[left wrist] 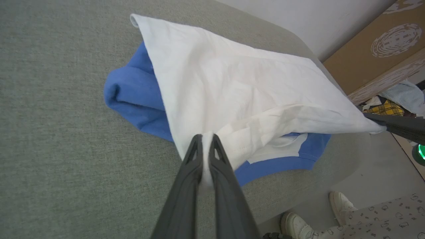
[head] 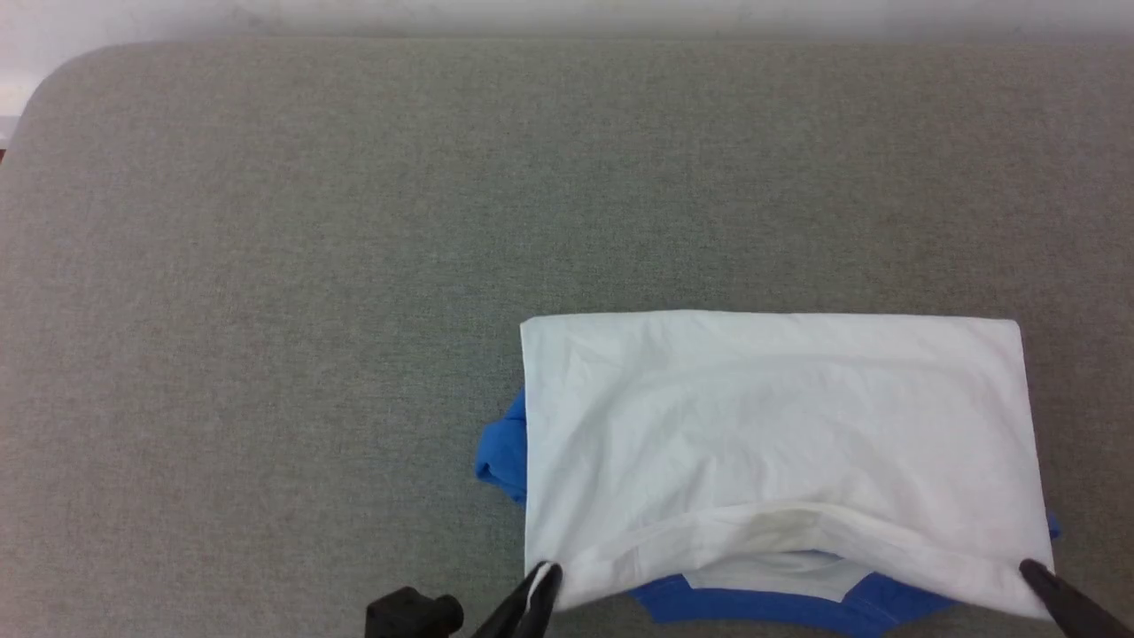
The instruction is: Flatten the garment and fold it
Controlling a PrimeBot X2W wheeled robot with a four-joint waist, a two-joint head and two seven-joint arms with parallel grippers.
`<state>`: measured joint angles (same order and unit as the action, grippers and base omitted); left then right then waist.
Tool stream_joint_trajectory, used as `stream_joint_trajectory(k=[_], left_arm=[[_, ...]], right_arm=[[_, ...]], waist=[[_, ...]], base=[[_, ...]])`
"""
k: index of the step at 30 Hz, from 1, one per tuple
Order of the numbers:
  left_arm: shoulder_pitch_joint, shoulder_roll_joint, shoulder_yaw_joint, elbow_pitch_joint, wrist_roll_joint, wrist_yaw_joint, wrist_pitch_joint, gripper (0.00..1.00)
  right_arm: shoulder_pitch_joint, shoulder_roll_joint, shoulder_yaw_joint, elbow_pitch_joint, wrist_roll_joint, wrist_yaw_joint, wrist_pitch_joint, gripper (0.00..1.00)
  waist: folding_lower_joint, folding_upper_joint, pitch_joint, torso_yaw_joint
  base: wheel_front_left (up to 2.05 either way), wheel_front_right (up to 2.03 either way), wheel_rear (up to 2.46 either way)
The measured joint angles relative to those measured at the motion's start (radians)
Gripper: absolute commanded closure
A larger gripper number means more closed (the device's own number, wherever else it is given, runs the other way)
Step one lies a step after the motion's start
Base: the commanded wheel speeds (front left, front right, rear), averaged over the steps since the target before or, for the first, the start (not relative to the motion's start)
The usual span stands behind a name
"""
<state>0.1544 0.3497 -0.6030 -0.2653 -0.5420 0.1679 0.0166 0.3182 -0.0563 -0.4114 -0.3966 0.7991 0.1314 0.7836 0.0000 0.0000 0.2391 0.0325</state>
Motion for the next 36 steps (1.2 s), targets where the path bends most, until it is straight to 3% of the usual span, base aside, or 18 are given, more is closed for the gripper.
stream_joint_trajectory(k=[3, 4, 5, 6, 7, 17, 25, 29, 36], left_arm=[[0.003, 0.002, -0.01, 0.039, -0.002, -0.008, 0.0, 1.0], [0.003, 0.002, -0.011, 0.053, -0.002, -0.008, -0.001, 1.0], [0.003, 0.003, -0.01, 0.066, 0.0, -0.008, -0.007, 0.76], [0.003, 0.003, -0.007, 0.076, 0.001, -0.008, -0.014, 0.27], [0.003, 0.003, -0.006, 0.086, 0.003, -0.008, -0.021, 0.0], [0.008, 0.007, 0.017, 0.113, 0.005, -0.005, -0.075, 0.0], [0.001, -0.004, 0.107, 0.023, 0.074, 0.09, -0.217, 0.0], [-0.028, -0.022, 0.143, -0.037, 0.15, 0.146, -0.256, 0.0], [-0.06, -0.057, 0.141, -0.076, 0.239, 0.181, -0.27, 0.0]], right_arm=[[0.018, 0.001, 0.004, 0.019, -0.018, 0.0, -0.001, 1.0], [0.021, 0.0, 0.007, 0.026, -0.03, 0.0, -0.002, 0.75], [0.021, -0.001, 0.011, 0.03, -0.043, 0.0, -0.007, 0.2], [0.021, -0.002, 0.015, 0.033, -0.052, 0.0, -0.016, 0.0], [0.021, -0.003, 0.018, 0.038, -0.058, 0.0, -0.023, 0.0], [0.04, -0.01, 0.009, 0.048, -0.071, 0.0, -0.067, 0.0], [-0.015, -0.057, -0.026, 0.032, -0.171, 0.0, -0.182, 0.0], [-0.063, -0.108, 0.014, 0.065, -0.251, 0.0, -0.216, 0.0], [-0.148, -0.167, 0.093, 0.198, -0.305, 0.0, -0.232, 0.0]], waist=[[0.0, 0.0, -0.005, -0.002], [0.0001, 0.0, -0.008, -0.002], [0.0001, 0.0, -0.011, -0.003], [0.0, 0.0, -0.014, -0.003], [0.0, 0.0, -0.018, -0.004], [0.0, 0.0, -0.062, -0.003], [0.0, 0.0, -0.074, 0.007], [0.0, 0.0, -0.059, 0.012], [0.0002, 0.0, -0.02, 0.032]], base=[[0.0, 0.0, 0.0], [0.0, 0.0, 0.0], [0.0, 0.0, 0.0], [0.0, 0.0, 0.0], [0.0, 0.0, 0.0], [0.0, 0.0, 0.0], [0.0, 0.0, 0.0], [0.0, 0.0, 0.0], [0.0, 0.0, 0.0]])
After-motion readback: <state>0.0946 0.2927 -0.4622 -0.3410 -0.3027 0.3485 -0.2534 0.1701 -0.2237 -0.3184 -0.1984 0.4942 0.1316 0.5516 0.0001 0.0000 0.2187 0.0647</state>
